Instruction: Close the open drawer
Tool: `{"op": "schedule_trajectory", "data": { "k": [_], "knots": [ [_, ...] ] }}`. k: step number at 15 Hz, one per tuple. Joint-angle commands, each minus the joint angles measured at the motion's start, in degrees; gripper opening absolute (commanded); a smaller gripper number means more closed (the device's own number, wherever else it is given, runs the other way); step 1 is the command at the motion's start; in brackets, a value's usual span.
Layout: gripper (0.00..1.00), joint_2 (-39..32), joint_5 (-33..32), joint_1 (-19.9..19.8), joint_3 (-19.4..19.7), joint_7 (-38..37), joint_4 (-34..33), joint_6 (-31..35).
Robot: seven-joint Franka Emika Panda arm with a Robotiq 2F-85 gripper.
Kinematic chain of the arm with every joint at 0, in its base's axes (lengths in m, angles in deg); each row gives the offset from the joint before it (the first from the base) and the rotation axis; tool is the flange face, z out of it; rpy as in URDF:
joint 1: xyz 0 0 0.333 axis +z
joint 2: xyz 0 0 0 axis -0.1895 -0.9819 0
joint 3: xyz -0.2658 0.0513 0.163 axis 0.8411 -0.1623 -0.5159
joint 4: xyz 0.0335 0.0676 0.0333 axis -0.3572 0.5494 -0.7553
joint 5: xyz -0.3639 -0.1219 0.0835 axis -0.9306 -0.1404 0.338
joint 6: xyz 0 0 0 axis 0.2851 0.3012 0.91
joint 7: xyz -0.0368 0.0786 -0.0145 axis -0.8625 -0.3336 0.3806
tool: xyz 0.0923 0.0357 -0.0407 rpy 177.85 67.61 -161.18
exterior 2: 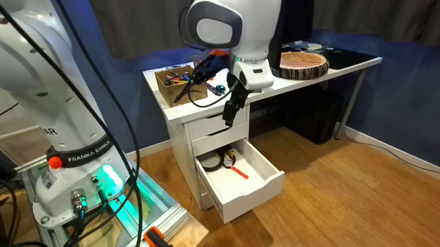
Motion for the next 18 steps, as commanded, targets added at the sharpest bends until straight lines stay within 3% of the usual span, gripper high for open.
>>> {"op": "schedule_trajectory", "data": {
  "k": [1, 9, 10, 12, 18],
  "knots": [
    [1.0, -13.76, 6.19, -1.56, 1.02, -1.6, -7.91, 1.8],
    [1.0, -37.51, 14.91, -6.25, -0.38, -4.85, -23.29, 9.52],
    [0.75, -40.29, 15.81, -6.79, -0.98, -5.07, -25.38, 10.41],
    [0.66, -44.66, 17.34, -7.35, -1.93, -5.64, -28.84, 12.08],
    [0.22, -57.18, 22.78, -7.13, -4.93, -10.77, -41.34, 15.47]
  ]
}}
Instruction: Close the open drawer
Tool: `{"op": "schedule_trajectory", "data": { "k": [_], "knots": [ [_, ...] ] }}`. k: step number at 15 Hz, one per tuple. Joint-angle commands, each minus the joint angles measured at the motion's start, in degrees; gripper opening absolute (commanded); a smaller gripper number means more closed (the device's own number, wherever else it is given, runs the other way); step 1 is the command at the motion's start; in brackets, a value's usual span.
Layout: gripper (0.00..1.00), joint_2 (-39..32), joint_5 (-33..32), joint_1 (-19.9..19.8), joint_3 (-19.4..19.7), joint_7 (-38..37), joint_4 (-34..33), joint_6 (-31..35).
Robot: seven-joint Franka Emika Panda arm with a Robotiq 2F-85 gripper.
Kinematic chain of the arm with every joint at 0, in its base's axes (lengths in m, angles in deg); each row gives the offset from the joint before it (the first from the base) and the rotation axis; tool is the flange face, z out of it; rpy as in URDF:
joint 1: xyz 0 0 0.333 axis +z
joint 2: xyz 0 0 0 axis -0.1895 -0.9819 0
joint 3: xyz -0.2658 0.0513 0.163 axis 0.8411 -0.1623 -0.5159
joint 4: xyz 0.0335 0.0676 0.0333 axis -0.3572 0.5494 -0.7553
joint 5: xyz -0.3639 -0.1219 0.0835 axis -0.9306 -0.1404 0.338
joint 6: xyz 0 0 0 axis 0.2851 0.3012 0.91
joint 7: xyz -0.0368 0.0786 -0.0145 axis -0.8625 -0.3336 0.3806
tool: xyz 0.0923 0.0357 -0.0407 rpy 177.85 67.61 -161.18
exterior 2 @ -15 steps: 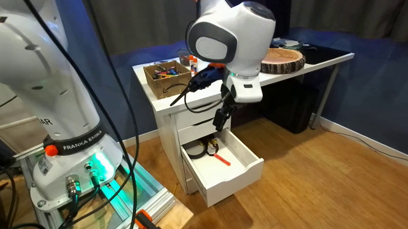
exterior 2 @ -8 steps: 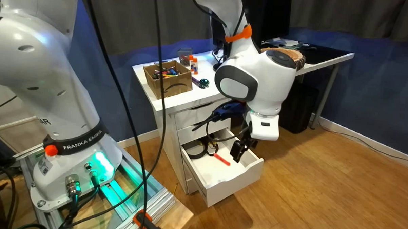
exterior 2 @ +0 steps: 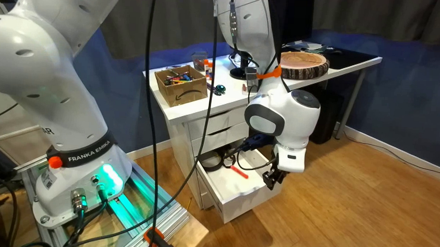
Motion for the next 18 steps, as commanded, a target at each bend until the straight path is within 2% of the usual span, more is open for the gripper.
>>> {"op": "schedule_trajectory", "data": {
  "k": [1, 3, 9, 10, 18],
  "knots": [
    [0.16, -7.94, 4.96, -0.37, -2.16, -4.01, -9.1, 1.26],
    [0.02, -11.47, 6.93, -0.1, -3.06, -4.95, -13.21, 1.85],
    [0.0, -20.56, 11.63, -0.39, -5.81, -4.3, -24.56, 2.95],
    [0.0, -16.89, 10.55, 0.95, -4.08, -4.22, -19.92, 1.19],
    [0.0, -19.01, 10.38, 1.42, -3.55, -4.68, -21.93, 1.5]
  ]
}}
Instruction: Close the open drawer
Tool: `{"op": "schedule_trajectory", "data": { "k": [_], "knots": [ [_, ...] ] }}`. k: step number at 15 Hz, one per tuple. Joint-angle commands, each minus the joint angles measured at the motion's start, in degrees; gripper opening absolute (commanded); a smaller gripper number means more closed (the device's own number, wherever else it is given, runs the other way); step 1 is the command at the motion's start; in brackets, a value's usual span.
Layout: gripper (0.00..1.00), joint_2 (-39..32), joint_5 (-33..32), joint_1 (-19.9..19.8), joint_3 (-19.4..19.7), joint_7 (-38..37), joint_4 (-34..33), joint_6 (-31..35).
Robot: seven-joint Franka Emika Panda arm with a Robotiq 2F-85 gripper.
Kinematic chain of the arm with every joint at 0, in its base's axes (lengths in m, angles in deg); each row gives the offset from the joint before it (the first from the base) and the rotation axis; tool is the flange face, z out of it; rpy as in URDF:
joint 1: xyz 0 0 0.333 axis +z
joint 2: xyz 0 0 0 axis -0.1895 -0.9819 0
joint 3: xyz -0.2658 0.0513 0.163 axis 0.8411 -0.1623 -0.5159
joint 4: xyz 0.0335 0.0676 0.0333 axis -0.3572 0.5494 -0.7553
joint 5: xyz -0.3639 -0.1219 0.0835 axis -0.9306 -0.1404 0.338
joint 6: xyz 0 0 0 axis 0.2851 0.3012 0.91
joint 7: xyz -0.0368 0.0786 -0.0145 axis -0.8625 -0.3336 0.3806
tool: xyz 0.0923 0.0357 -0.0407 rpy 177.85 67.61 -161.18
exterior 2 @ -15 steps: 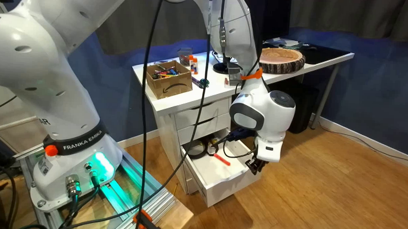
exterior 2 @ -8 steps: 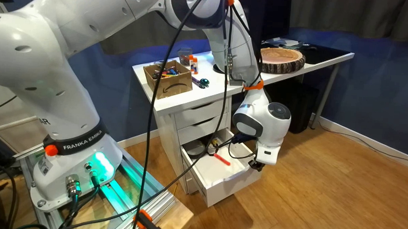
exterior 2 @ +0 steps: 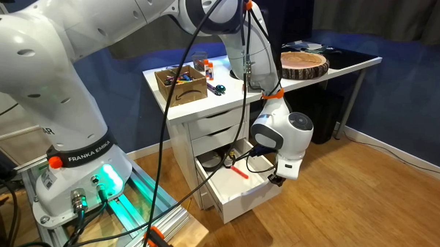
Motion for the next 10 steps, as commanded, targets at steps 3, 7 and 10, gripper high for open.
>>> {"op": "schedule_trajectory", "data": {
  "k": [3, 7, 10],
  "knots": [
    [0.0, -3.77, 1.18, 0.48, 0.47, -0.22, -4.34, 0.12],
    [0.0, -6.65, 1.12, -0.9, -0.4, 0.2, -8.06, -1.89],
    [0.0, -8.75, 1.56, -2.41, -1.67, 1.21, -11.38, -3.35]
  ]
}}
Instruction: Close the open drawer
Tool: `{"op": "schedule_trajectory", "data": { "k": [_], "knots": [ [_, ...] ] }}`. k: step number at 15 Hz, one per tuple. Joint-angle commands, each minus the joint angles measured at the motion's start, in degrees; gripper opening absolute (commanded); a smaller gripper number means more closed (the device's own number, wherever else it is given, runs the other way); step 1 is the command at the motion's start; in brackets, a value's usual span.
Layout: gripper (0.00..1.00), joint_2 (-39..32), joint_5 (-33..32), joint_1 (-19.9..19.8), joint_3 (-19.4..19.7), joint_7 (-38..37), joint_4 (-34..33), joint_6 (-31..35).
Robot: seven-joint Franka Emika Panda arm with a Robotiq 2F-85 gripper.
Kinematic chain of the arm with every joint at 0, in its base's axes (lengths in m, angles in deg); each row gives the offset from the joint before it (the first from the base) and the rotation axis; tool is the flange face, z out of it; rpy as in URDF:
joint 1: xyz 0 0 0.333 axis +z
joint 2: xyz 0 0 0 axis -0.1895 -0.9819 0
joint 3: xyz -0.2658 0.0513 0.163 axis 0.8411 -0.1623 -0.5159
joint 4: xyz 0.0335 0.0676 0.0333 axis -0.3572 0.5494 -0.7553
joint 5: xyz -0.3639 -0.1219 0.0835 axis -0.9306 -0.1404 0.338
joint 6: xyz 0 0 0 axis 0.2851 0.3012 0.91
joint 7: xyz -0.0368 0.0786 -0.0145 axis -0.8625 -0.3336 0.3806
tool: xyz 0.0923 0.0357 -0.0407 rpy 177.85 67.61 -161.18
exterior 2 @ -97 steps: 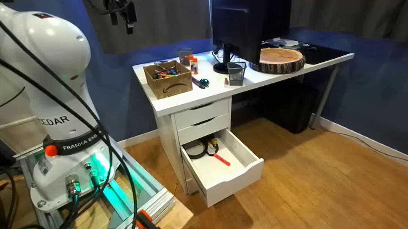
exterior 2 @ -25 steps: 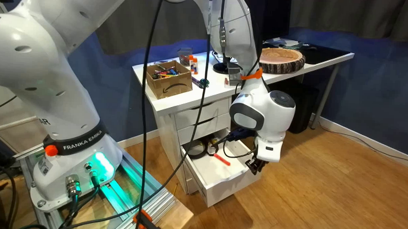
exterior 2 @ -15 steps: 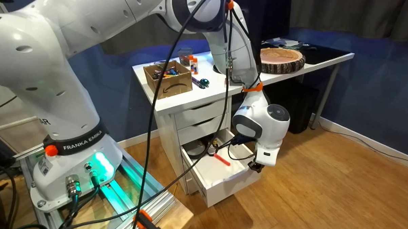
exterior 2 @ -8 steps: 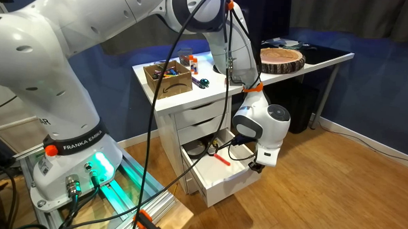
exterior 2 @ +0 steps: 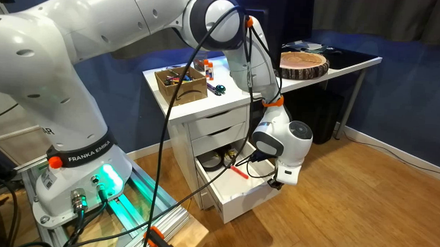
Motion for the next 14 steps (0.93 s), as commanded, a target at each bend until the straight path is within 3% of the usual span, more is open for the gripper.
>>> {"op": "schedule_trajectory", "data": {
  "k": [1, 14],
  "knots": [
    [0.0, -3.89, 1.77, -2.46, -1.82, 1.42, -6.58, -2.27],
    [0.0, -8.09, 2.16, -6.8, -4.45, 0.46, -16.51, -21.44]
  ]
}}
